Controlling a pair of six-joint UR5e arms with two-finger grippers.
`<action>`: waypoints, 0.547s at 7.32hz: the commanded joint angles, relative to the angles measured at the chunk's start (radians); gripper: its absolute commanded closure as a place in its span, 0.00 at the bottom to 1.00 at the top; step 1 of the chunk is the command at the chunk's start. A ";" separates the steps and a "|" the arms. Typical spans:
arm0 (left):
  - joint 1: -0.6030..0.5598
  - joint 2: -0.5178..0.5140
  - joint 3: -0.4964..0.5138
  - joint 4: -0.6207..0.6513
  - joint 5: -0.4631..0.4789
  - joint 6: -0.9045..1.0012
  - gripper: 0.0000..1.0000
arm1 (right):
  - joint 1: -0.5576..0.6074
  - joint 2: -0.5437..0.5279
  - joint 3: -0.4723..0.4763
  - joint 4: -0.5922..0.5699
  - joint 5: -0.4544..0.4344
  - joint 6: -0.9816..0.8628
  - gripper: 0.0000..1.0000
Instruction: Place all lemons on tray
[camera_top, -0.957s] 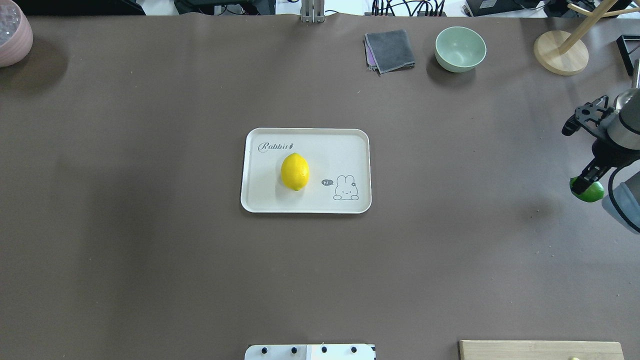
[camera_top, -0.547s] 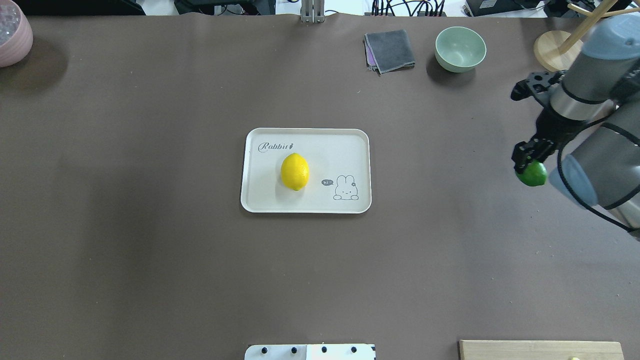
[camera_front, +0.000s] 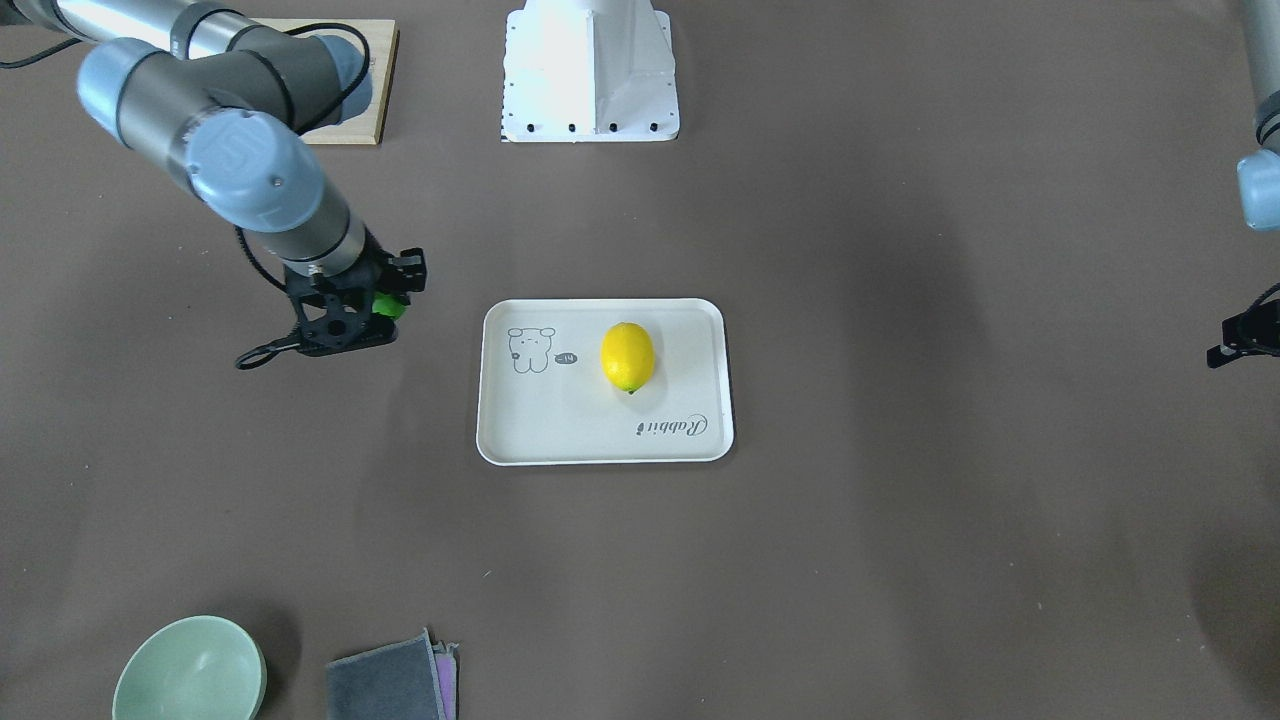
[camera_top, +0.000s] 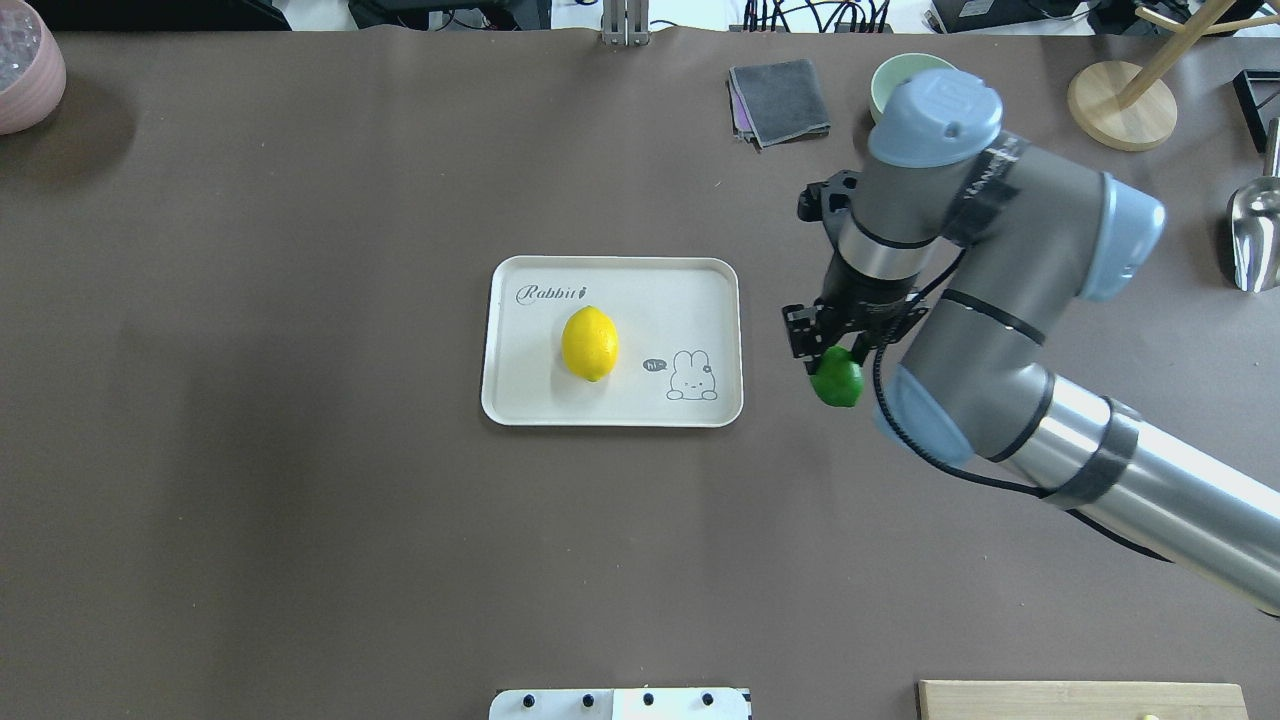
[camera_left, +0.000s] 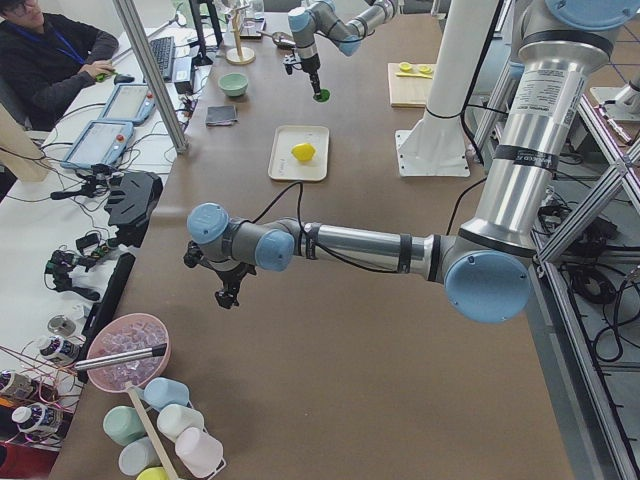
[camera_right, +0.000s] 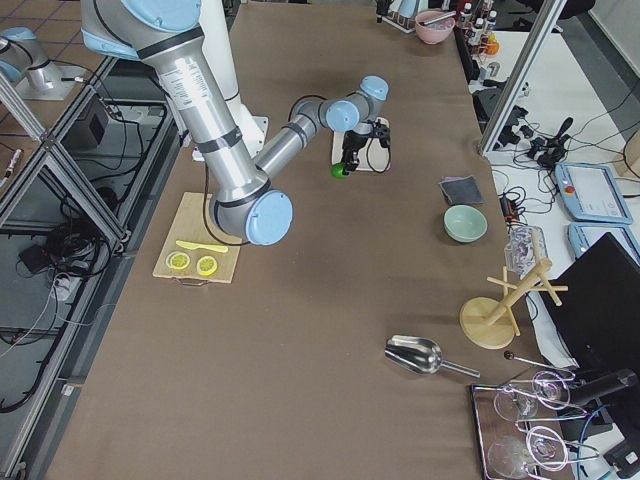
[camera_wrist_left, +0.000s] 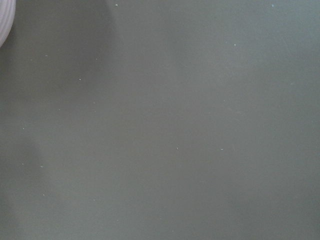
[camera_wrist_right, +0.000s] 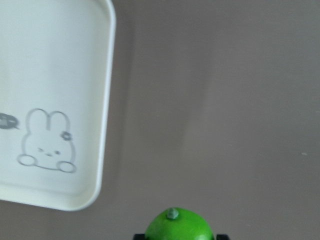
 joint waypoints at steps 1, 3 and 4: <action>0.000 0.001 0.000 -0.003 -0.001 -0.005 0.02 | -0.072 0.137 -0.198 0.230 -0.033 0.257 1.00; 0.000 0.001 -0.003 -0.003 -0.001 -0.007 0.02 | -0.074 0.150 -0.237 0.271 -0.039 0.264 0.69; 0.000 0.001 -0.005 -0.003 -0.001 -0.007 0.02 | -0.074 0.150 -0.237 0.269 -0.047 0.269 0.01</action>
